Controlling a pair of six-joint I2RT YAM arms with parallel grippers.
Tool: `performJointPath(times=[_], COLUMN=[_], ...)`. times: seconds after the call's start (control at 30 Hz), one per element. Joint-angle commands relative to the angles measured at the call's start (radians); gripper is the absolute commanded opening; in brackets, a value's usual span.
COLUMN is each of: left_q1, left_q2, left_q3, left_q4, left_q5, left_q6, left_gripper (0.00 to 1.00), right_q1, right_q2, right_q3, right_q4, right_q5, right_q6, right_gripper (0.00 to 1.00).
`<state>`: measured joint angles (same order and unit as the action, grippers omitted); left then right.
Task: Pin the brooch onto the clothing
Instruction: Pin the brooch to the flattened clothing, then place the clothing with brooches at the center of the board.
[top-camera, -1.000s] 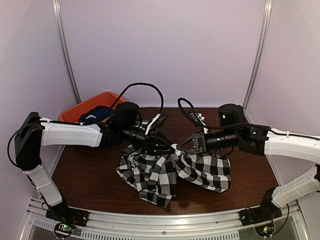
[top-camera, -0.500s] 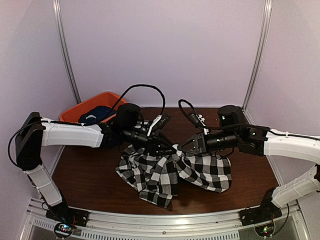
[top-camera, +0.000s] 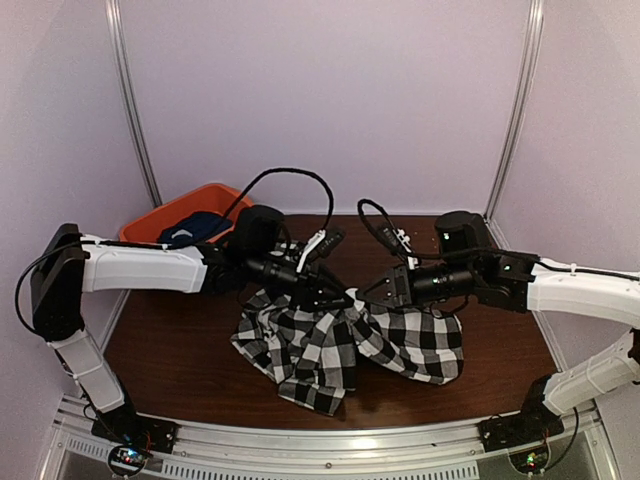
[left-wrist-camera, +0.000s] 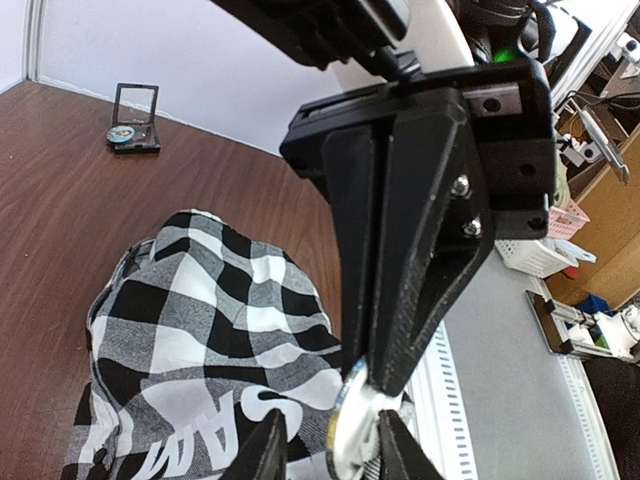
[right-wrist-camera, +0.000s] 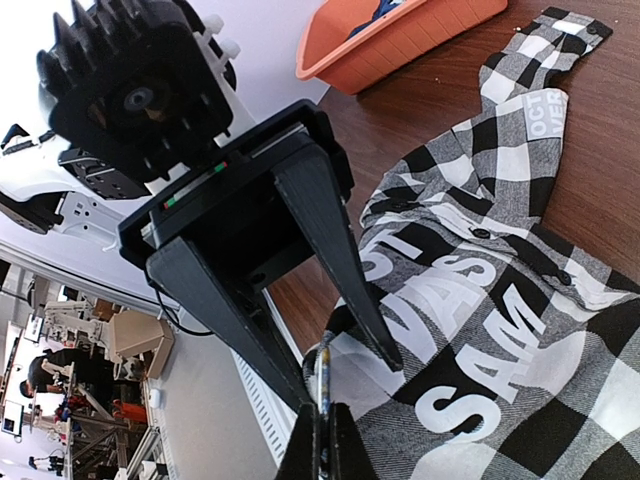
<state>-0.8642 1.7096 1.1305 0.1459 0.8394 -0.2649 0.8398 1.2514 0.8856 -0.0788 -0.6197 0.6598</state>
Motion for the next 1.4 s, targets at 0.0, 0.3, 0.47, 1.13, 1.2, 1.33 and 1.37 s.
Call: performJointPath(times=[0.0,0.3,0.47,1.13,1.2,1.33,1.37], left_q1=[0.016,0.021,0.036,0.113,0.124,0.145,0.149], left_q2=[0.024,-0.003,-0.018,-0.075,-0.071,-0.060,-0.056], left_q3=[0.032,0.026,-0.002,-0.057,-0.055,-0.035,-0.025], left_q4=[-0.085,-0.068,0.002,0.052,0.040,-0.017,-0.042], left_q5=[-0.021,0.064,0.070,-0.168,-0.194,-0.257,-0.274], left_q6=[0.079,0.107,0.054,-0.058,-0.069,-0.084,-0.085], left_gripper=[0.32,0.45,0.57,0.98,0.98,0.98,0.98], right_q1=[0.014,0.014,0.014,0.044,0.059,0.127,0.152], right_q2=[-0.016,-0.030,-0.036,-0.098,-0.079,-0.016,0.005], right_q3=[0.007,0.003,-0.002,-0.009,0.005,0.053,0.067], right_q4=[0.068,0.051,0.038,-0.193,-0.234,-0.314,-0.335], right_q5=[-0.079,-0.069,-0.056,0.279,0.329,0.471,0.504], right_q6=[-0.003,-0.017,-0.032,-0.341,-0.371,-0.436,-0.455], right_gripper=[0.00,0.00,0.00,0.00,0.00,0.03,0.04])
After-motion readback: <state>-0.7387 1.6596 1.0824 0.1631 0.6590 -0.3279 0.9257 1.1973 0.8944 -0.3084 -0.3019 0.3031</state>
